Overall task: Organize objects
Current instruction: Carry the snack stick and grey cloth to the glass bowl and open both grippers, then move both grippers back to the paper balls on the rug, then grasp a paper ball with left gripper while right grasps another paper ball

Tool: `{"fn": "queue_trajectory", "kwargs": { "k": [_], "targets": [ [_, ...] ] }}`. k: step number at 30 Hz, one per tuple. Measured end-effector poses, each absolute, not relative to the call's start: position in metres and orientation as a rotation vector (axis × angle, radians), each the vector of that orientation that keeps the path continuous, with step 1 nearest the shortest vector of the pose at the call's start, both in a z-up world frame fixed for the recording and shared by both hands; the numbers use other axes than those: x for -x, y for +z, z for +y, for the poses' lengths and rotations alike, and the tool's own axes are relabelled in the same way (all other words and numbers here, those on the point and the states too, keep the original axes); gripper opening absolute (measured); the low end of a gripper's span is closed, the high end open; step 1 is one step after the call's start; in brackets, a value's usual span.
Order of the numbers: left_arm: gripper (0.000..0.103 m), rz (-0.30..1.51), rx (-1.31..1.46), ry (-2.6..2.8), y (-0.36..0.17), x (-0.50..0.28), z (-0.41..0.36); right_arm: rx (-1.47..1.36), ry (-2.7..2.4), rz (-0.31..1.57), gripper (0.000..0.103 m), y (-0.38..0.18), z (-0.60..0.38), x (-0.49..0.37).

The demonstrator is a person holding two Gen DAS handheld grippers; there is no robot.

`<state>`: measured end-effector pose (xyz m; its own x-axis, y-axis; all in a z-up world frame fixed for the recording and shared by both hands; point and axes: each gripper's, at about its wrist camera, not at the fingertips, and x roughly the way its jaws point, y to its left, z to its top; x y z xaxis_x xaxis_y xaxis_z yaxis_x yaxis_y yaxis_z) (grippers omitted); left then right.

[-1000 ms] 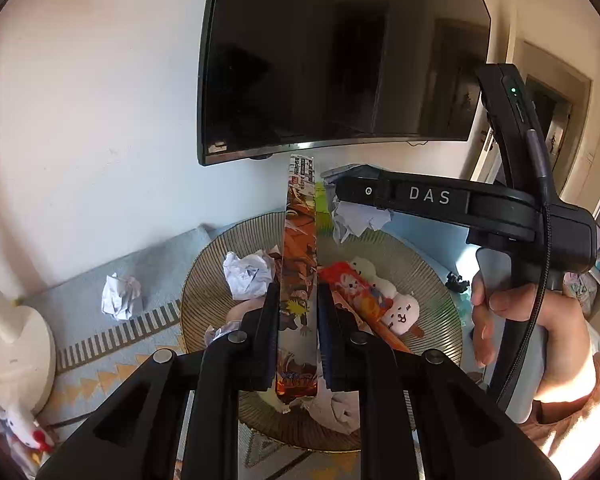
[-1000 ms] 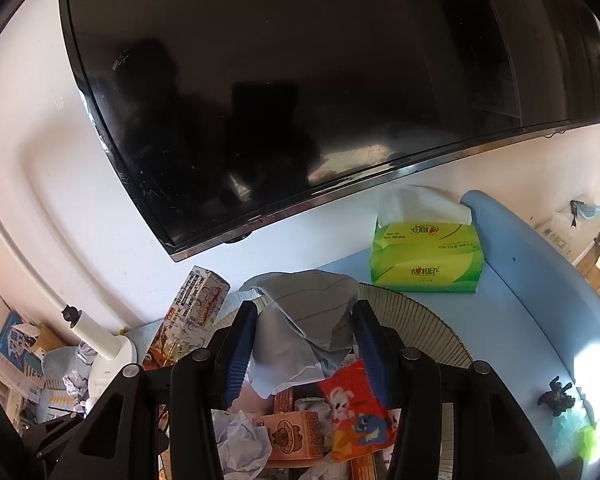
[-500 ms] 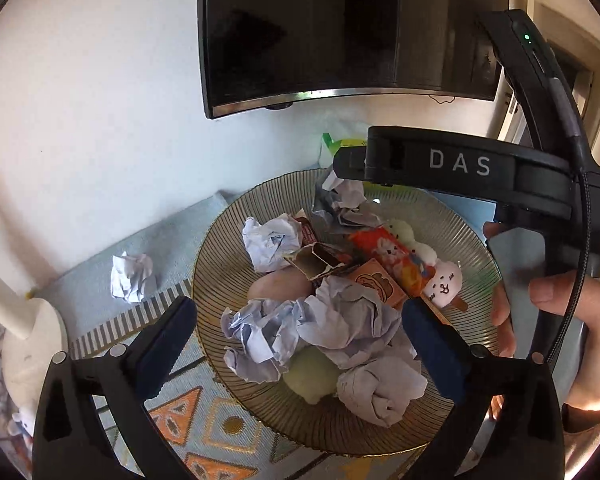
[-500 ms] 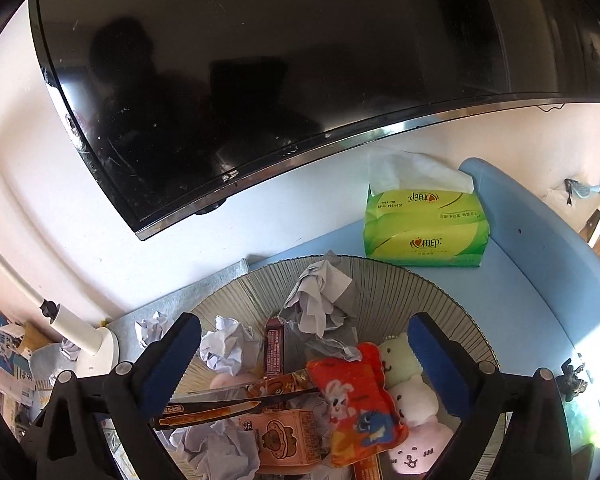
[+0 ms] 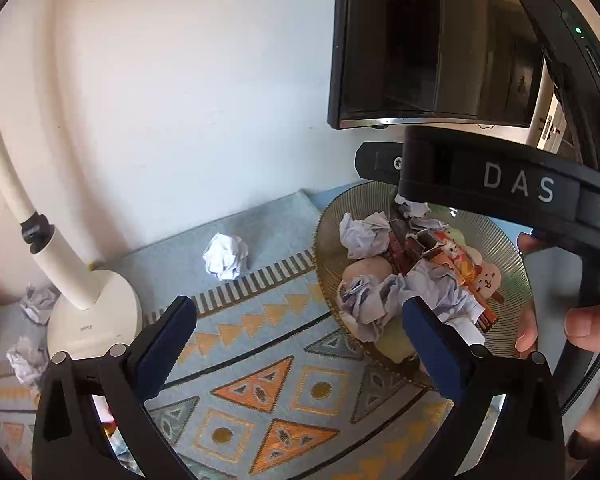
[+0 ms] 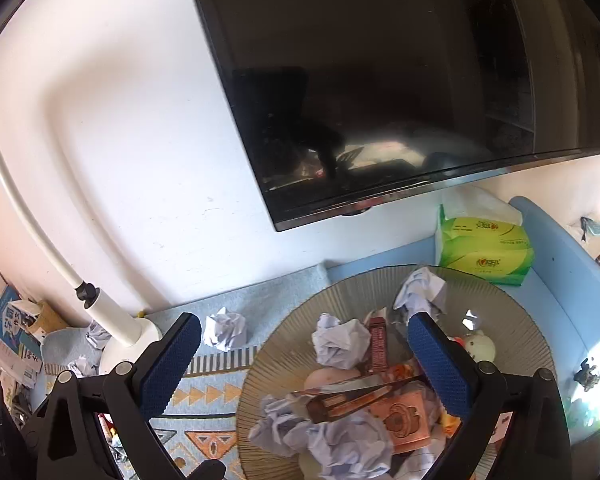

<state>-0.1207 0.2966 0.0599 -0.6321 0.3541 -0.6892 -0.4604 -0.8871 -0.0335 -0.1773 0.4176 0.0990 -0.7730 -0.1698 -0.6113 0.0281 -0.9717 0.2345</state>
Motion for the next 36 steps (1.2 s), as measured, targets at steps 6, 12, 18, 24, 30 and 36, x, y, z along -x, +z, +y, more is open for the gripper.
{"fn": "queue_trajectory", "kwargs": {
  "k": [6,12,18,24,30,36],
  "targets": [
    [0.102,0.148,1.049,2.552,0.057,0.129,0.24,-1.006,-2.769,-0.274,0.103,0.099,0.358,0.176],
    [0.102,0.068,1.123,2.647,0.052,0.134,0.158,-1.044,-2.682,-0.214,0.103,0.088,0.301,0.182],
    [0.103,-0.028,1.25,2.76,0.02,0.153,0.072,-1.074,-2.608,-0.175,0.103,0.063,0.255,0.18],
    [0.103,-0.131,1.31,2.805,0.001,0.164,0.012,-1.128,-2.529,-0.187,0.103,0.018,0.226,0.18],
    [0.102,-0.145,1.326,2.793,-0.013,0.184,0.005,-1.171,-2.468,-0.192,0.103,-0.014,0.205,0.178],
    [0.045,-0.269,1.335,2.738,-0.034,0.196,-0.005,-1.209,-2.471,-0.17,0.103,-0.029,0.205,0.182]
  ]
}}
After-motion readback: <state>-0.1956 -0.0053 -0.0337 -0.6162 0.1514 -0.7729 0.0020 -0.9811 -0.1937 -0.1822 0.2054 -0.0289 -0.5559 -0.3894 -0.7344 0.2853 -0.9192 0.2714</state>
